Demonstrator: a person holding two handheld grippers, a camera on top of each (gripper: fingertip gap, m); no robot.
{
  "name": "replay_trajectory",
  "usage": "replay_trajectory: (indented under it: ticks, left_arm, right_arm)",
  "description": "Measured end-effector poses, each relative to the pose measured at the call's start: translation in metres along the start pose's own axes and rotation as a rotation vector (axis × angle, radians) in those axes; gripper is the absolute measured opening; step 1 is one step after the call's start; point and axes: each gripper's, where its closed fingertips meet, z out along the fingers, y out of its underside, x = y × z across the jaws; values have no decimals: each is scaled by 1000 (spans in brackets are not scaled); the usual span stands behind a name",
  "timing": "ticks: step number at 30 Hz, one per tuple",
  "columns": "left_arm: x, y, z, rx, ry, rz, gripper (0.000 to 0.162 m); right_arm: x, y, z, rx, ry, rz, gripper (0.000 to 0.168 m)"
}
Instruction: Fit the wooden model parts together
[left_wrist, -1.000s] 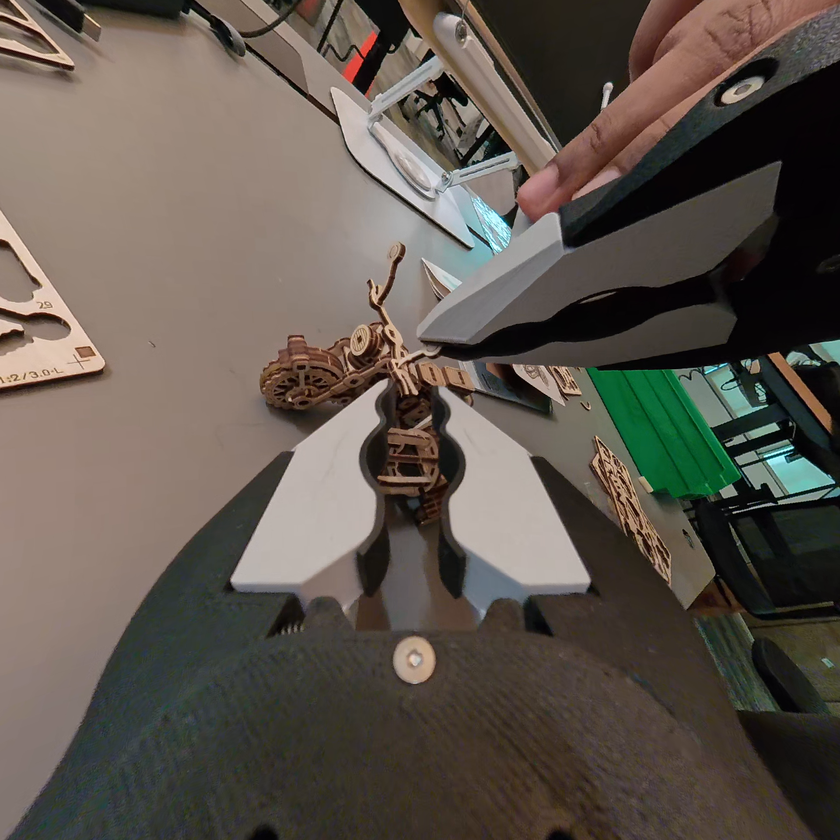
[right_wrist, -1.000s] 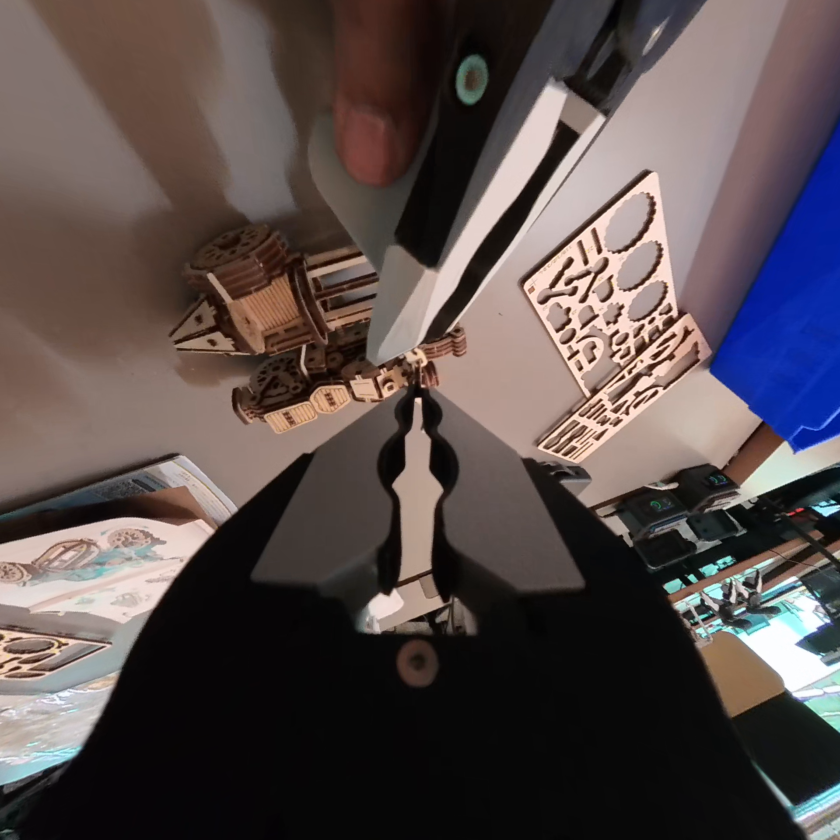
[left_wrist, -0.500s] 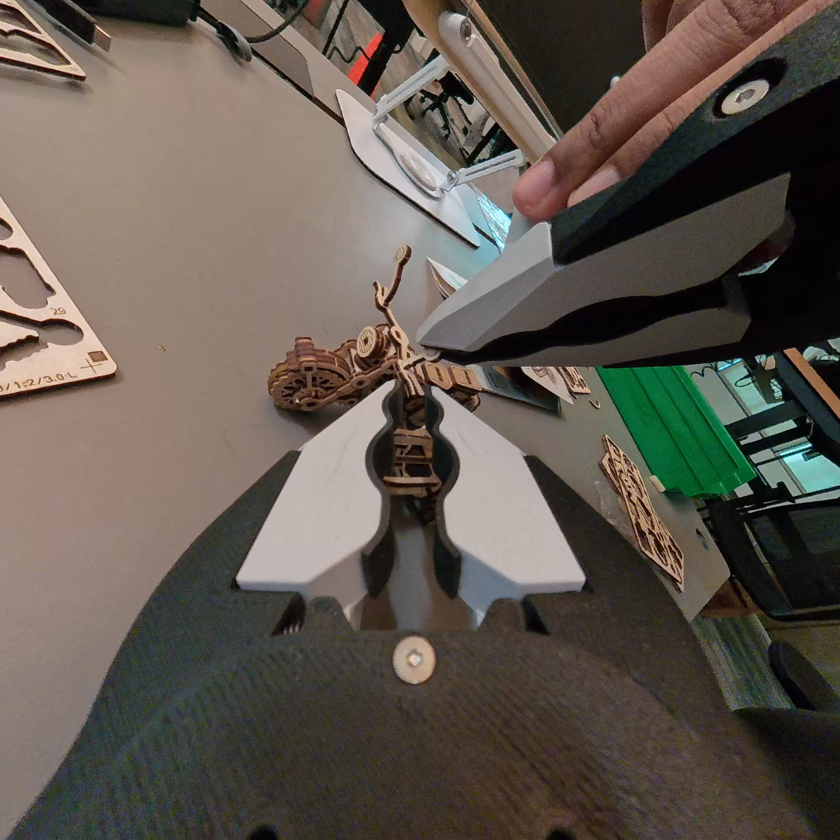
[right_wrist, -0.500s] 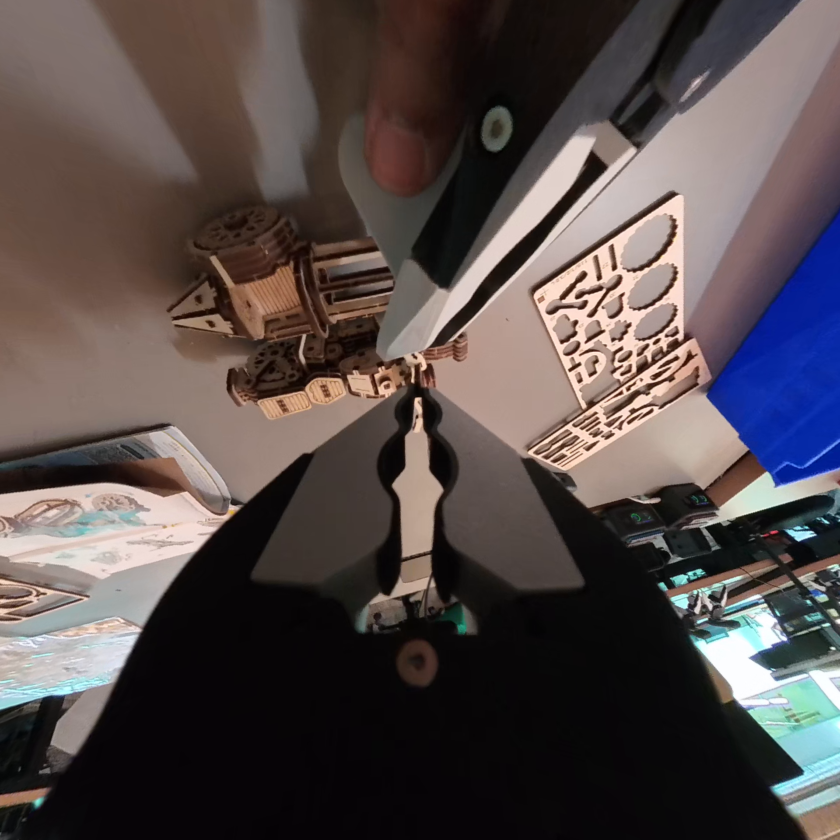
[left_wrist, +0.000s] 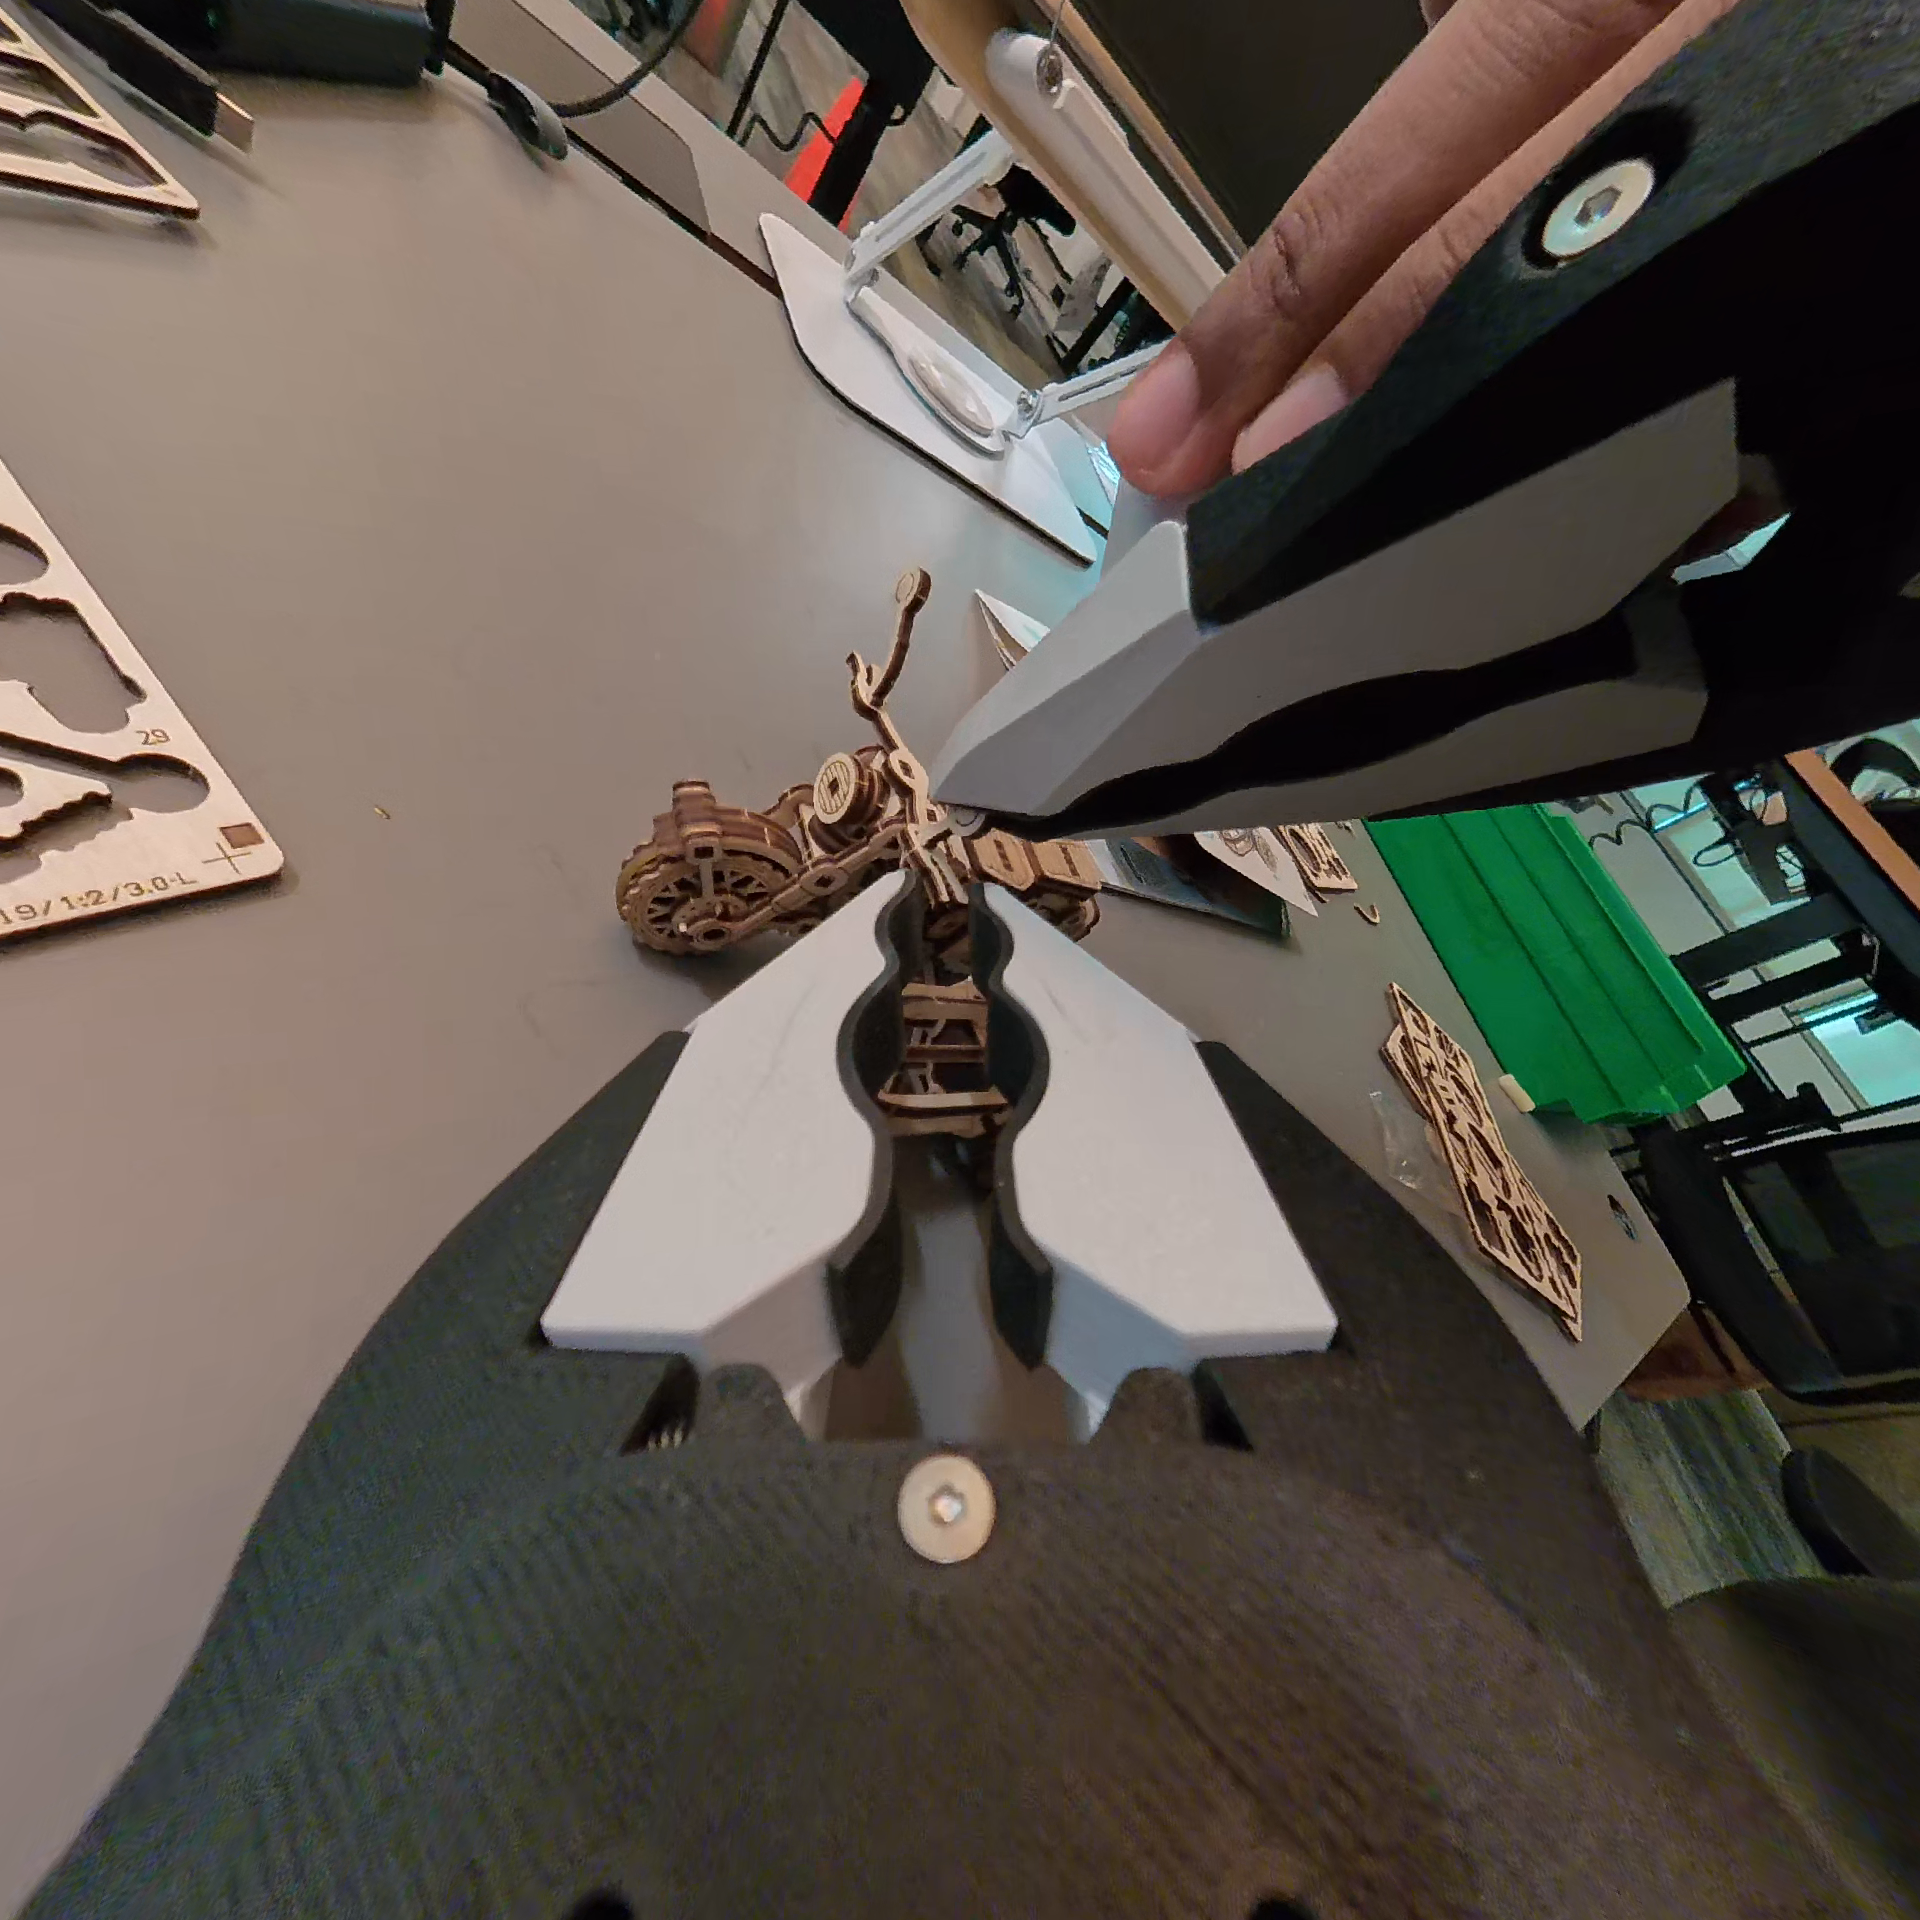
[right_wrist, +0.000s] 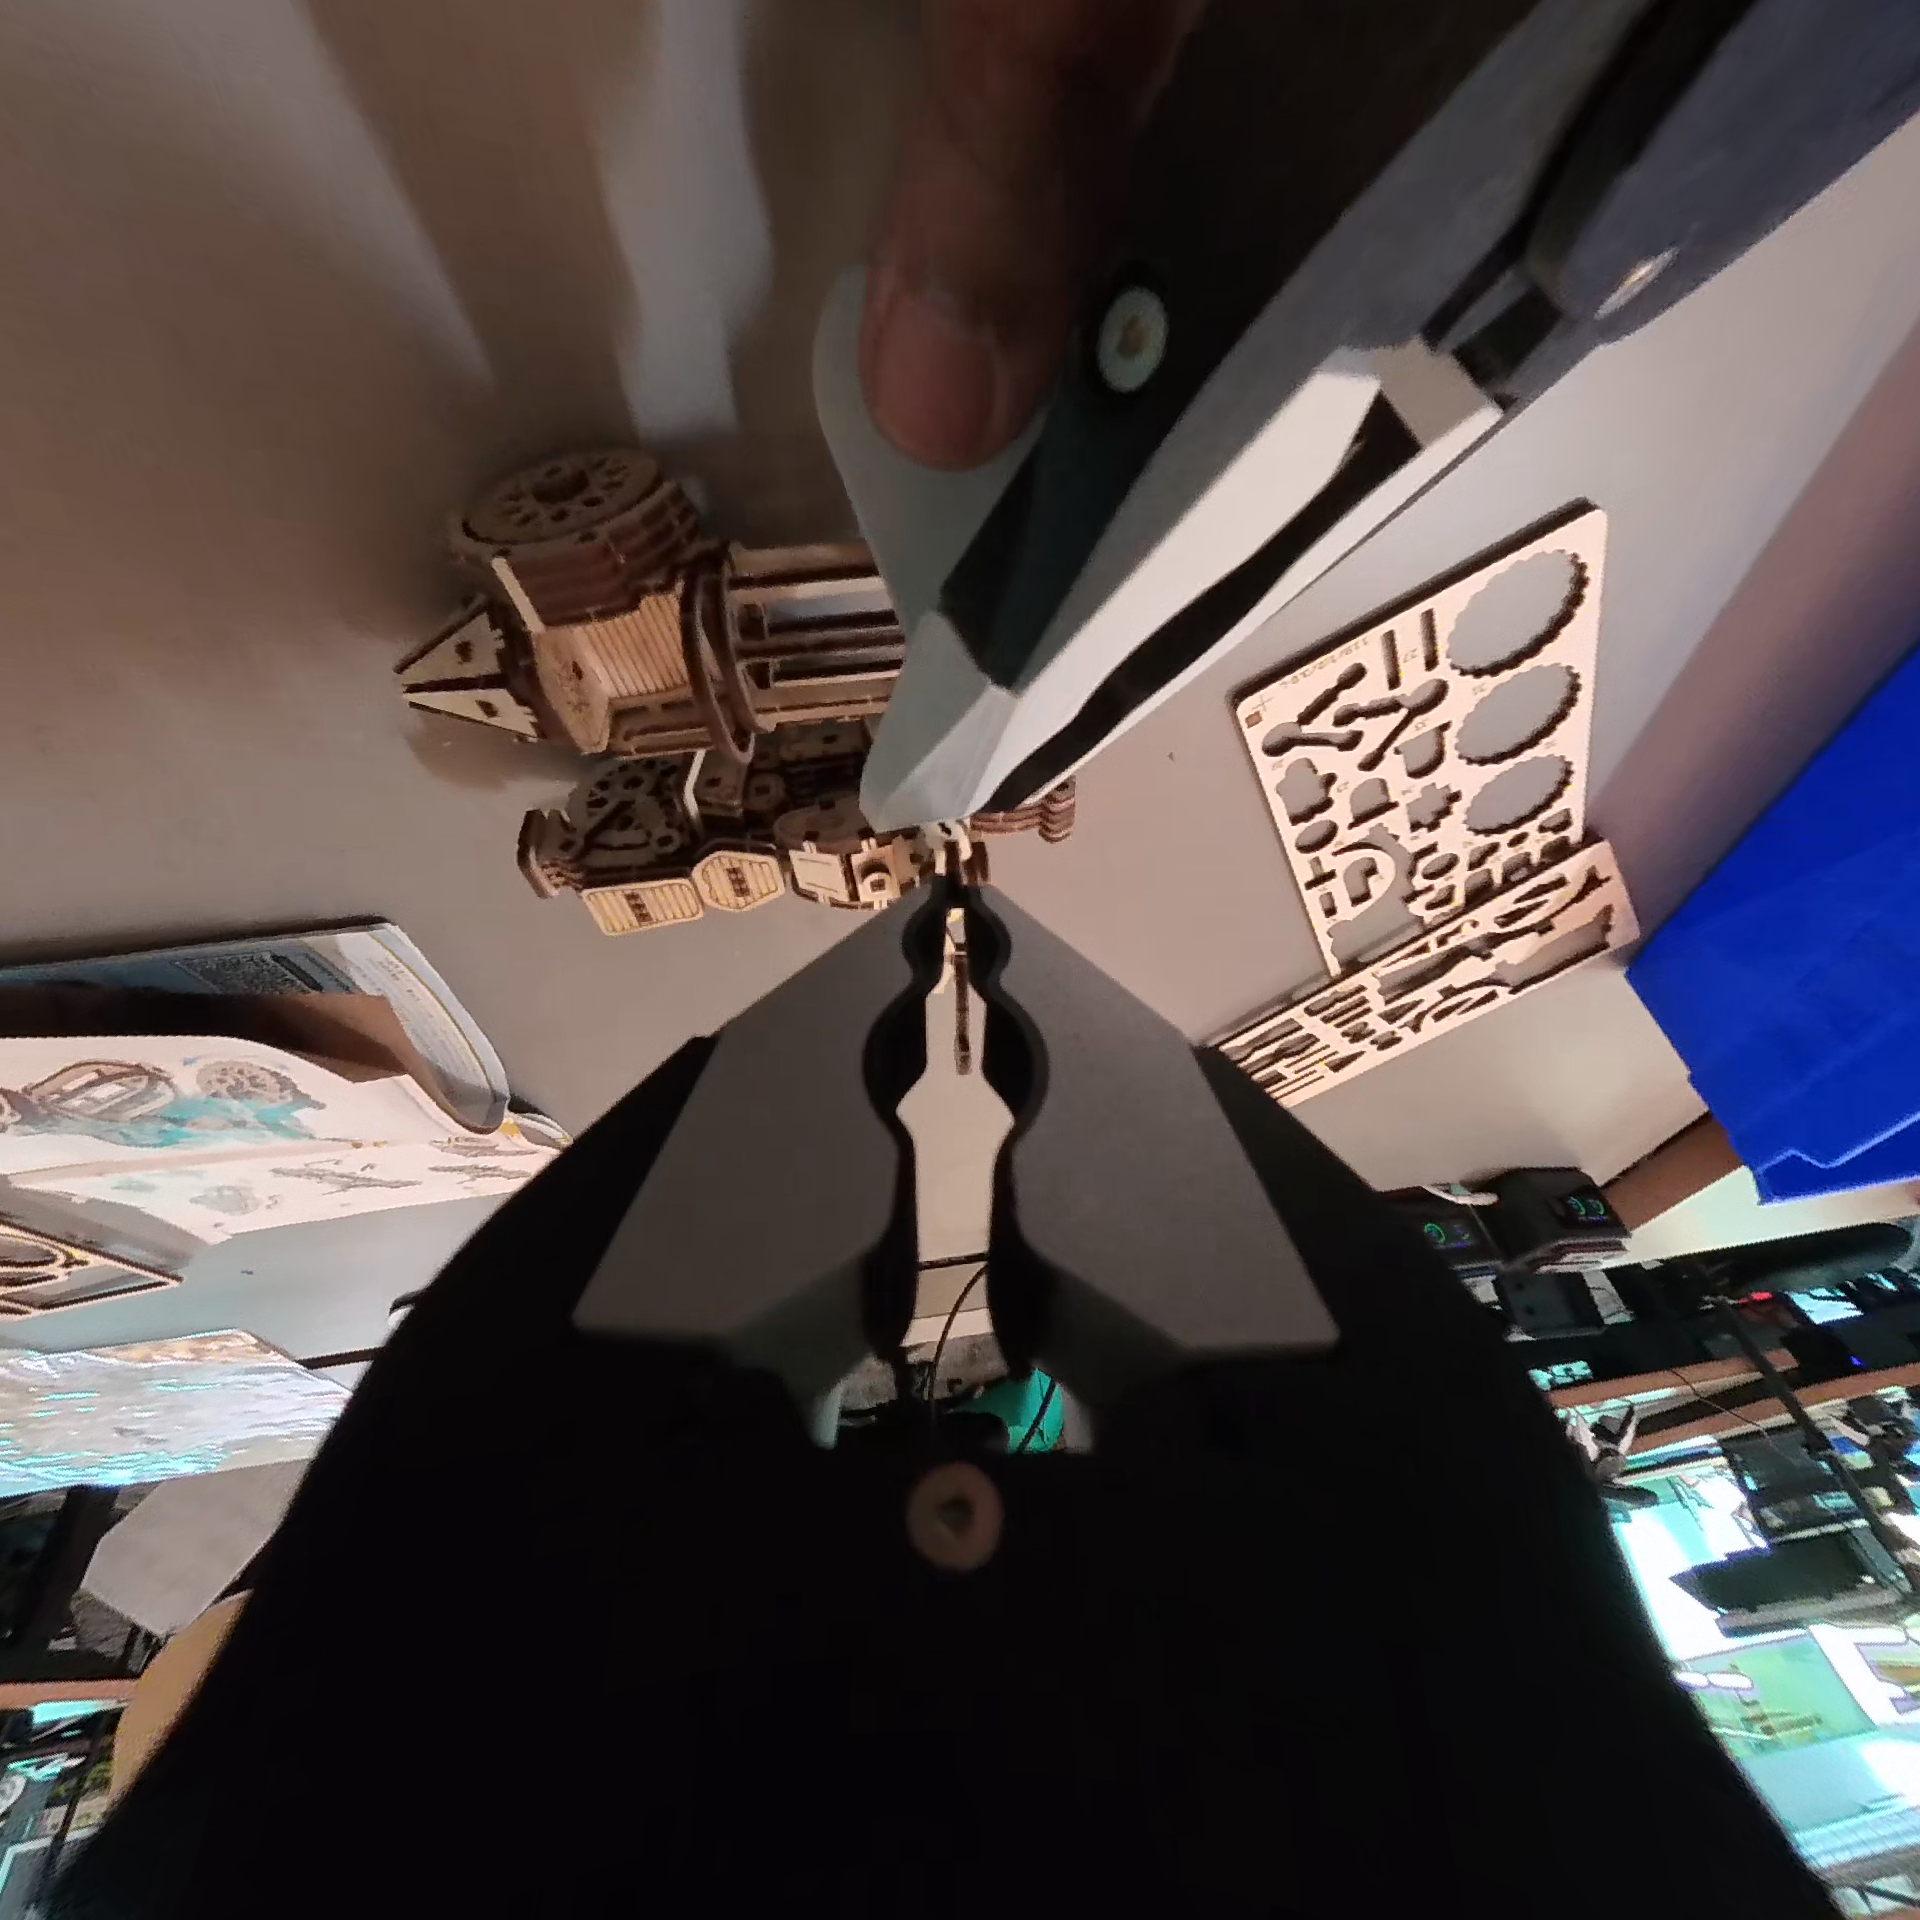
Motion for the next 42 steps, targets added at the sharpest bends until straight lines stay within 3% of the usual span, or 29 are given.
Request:
replay_trajectory:
  ticks: [13,18,23,36,42]
  left_arm:
    - [0,0,0,-1,6,-14,6]
    - [-1,-1,-1,6,8,-26,6]
    - [0,0,-1,6,17,-35,8]
    - [0,0,-3,-2,24,-33,21]
    - [1,-13,-18,52,70,-50,33]
  right_arm:
    - [1,2,1,37,8,64,2]
    - [-1,3,-2,44,2,85,15]
    - [2,8,-15,57,47,141,17]
    - [-5,21,-50,154,256,417,14]
    - [-25,20,-85,380,433,826,17]
